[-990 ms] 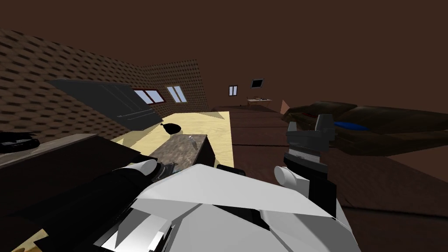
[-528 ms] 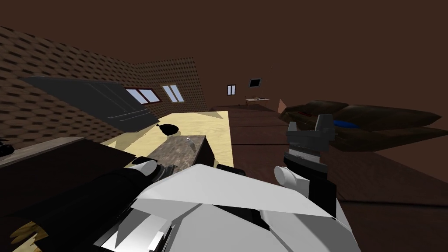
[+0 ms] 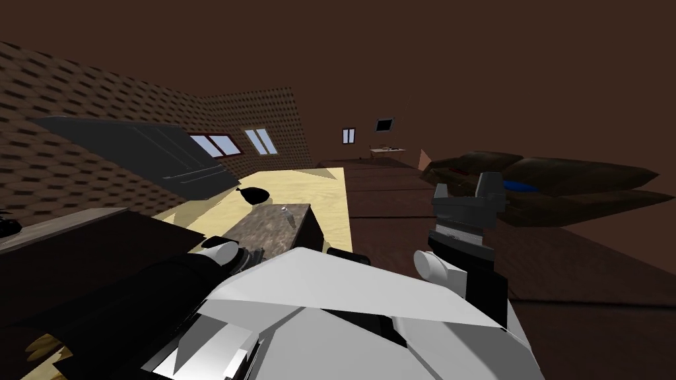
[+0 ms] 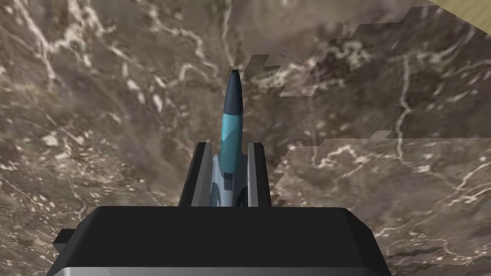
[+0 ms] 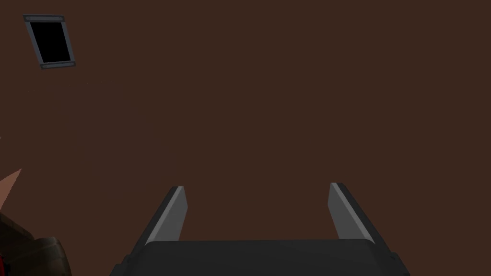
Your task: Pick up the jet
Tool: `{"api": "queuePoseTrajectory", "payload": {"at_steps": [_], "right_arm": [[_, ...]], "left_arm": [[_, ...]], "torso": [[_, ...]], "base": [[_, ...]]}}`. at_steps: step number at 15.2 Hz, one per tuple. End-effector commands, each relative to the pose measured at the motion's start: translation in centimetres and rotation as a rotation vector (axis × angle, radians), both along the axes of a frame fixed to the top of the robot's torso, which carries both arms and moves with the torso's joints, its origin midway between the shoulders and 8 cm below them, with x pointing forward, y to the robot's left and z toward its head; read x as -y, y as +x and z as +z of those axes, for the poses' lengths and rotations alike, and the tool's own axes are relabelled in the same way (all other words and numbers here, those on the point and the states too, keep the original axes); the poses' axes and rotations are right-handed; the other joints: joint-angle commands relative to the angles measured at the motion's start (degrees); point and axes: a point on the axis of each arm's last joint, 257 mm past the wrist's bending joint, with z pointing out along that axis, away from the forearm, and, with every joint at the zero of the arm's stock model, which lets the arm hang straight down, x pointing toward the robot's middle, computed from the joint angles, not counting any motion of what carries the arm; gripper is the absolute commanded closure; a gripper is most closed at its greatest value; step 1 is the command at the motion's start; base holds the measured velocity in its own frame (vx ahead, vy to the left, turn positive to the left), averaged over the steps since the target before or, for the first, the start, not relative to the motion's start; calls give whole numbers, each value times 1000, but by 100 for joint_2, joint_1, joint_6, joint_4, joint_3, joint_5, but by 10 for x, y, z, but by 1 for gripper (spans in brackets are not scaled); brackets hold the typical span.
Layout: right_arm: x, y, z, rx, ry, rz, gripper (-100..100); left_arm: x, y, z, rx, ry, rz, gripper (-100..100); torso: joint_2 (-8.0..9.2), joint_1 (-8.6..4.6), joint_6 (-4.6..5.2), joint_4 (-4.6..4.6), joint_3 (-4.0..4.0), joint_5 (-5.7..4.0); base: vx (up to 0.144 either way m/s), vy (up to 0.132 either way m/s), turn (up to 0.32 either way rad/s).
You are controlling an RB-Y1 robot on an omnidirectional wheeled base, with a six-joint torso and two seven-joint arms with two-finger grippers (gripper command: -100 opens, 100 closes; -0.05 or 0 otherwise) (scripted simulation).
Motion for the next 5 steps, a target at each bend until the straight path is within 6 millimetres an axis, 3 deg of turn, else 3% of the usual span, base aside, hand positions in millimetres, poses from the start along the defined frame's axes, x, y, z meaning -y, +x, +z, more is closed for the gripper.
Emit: {"api": "queuePoseTrajectory", "payload": {"at_steps": [1,4,5], "right_arm": [[0,0,0,0,0,0,0],[0,0,0,0,0,0,0],[0,0,0,0,0,0,0]], "left_arm": [[4,-2,7,-4,-3,-2,100],[8,-5,19,-8,-3,-8,100],[6,-3,15,-4,-1,-7,100]], "torso": [[0,0,0,0,0,0],[-13,2,-2,-3,-7,-3],[-15,2,-1,-3,-9,-3]], "base": [[21,6,35],[38,15,44],[23,10,13]]}}
